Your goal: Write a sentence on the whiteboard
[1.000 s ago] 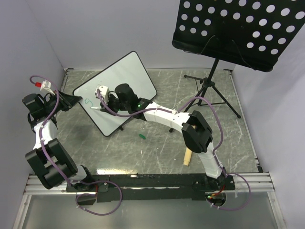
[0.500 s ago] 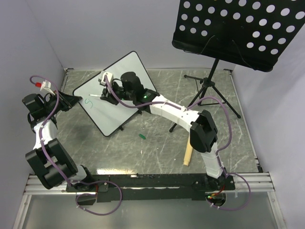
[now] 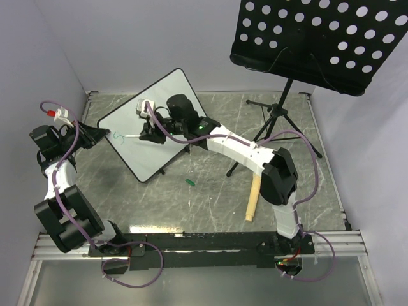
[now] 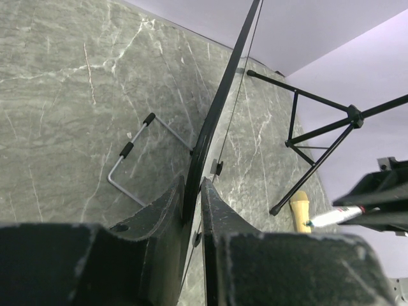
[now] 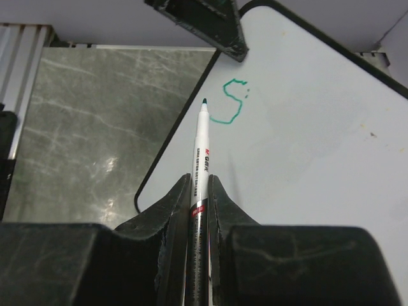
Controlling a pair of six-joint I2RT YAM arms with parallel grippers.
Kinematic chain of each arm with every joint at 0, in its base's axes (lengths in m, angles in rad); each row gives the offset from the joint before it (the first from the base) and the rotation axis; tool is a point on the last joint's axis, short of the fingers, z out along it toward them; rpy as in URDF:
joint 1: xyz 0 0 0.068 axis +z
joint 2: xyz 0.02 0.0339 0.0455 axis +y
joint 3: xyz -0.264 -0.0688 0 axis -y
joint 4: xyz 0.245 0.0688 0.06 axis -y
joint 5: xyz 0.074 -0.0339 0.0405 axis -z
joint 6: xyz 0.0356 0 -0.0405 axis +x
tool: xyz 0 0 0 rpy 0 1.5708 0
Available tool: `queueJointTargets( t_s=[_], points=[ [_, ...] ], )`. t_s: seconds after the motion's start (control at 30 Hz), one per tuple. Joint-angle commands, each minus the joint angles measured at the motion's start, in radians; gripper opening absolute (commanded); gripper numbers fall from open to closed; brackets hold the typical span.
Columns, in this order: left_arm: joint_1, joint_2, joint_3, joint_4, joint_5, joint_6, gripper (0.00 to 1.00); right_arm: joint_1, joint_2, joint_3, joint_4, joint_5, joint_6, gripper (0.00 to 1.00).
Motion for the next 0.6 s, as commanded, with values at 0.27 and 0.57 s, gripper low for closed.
queueJointTargets(
  t_s=[0.27, 0.57],
  points=[
    [-0.010, 0.008, 0.021, -0.022, 0.004, 0.011, 0.20, 0.019, -0.128, -0.037, -0.084, -0.058, -0.063, 0.00],
    [-0.010, 0.000, 0.021, -0.025, 0.008, 0.014, 0.20, 0.039, -0.107, -0.014, -0.084, 0.011, -0.089, 0.00]
  ],
)
